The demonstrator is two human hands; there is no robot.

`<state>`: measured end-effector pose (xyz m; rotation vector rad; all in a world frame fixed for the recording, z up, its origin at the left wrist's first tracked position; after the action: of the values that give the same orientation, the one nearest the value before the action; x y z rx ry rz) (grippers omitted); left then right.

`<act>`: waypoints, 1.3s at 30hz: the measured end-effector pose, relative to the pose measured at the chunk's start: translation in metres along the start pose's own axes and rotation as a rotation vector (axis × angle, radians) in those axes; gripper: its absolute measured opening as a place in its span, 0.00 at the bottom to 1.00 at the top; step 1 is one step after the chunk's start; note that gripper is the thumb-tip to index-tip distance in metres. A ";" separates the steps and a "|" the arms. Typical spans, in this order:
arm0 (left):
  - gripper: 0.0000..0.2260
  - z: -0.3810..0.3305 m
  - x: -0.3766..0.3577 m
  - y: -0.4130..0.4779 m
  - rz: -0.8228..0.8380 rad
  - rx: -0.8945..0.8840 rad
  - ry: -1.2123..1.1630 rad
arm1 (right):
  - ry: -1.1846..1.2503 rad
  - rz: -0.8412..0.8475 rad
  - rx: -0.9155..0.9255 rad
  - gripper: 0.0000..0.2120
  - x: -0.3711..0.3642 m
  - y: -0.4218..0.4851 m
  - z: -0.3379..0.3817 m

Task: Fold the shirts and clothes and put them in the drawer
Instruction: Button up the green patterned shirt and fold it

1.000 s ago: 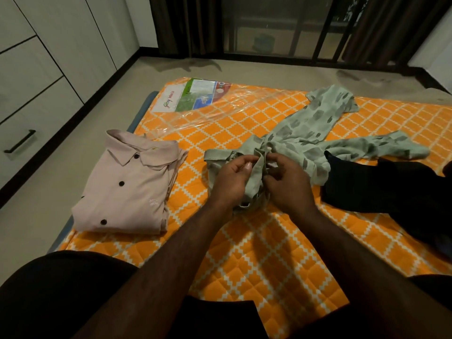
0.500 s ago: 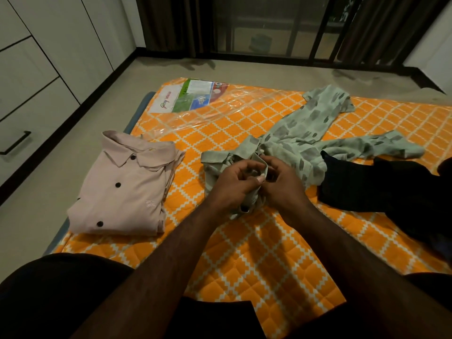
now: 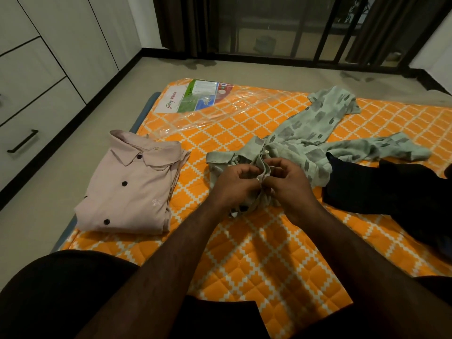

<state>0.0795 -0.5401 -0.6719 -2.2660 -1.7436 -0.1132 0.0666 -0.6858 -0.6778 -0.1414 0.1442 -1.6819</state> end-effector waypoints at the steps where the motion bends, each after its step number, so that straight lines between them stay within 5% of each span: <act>1: 0.09 0.000 0.000 0.000 -0.005 0.001 -0.021 | 0.014 0.004 -0.004 0.18 0.000 0.000 -0.001; 7: 0.13 0.002 0.000 -0.001 -0.010 -0.003 -0.070 | 0.084 0.005 -0.020 0.18 0.001 0.000 0.000; 14: 0.09 -0.004 0.010 0.001 -0.427 -0.299 0.421 | 0.053 -0.137 -0.001 0.15 0.004 0.000 0.005; 20: 0.10 -0.006 0.007 0.000 -0.375 -0.307 0.495 | -0.215 -0.223 0.270 0.13 0.002 -0.009 0.019; 26: 0.09 -0.010 0.006 0.001 -0.296 -0.295 0.417 | -0.381 -0.174 0.465 0.09 -0.008 -0.017 0.025; 39: 0.07 0.004 0.006 0.004 -0.216 -0.100 -0.104 | -0.429 -0.279 0.422 0.10 0.003 -0.006 0.018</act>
<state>0.0842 -0.5344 -0.6745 -2.1793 -2.0776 -0.1310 0.0633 -0.6884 -0.6589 -0.2069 -0.5720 -1.8792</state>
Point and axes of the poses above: each hand's wrist, its own y-axis towards the middle knuckle, its own x-axis out of the back of the hand, z = x × y, the point moved 3 cm from there along y, towards the middle knuckle, and after that the axes turned 2 degrees about y, right-handed, at the moved point
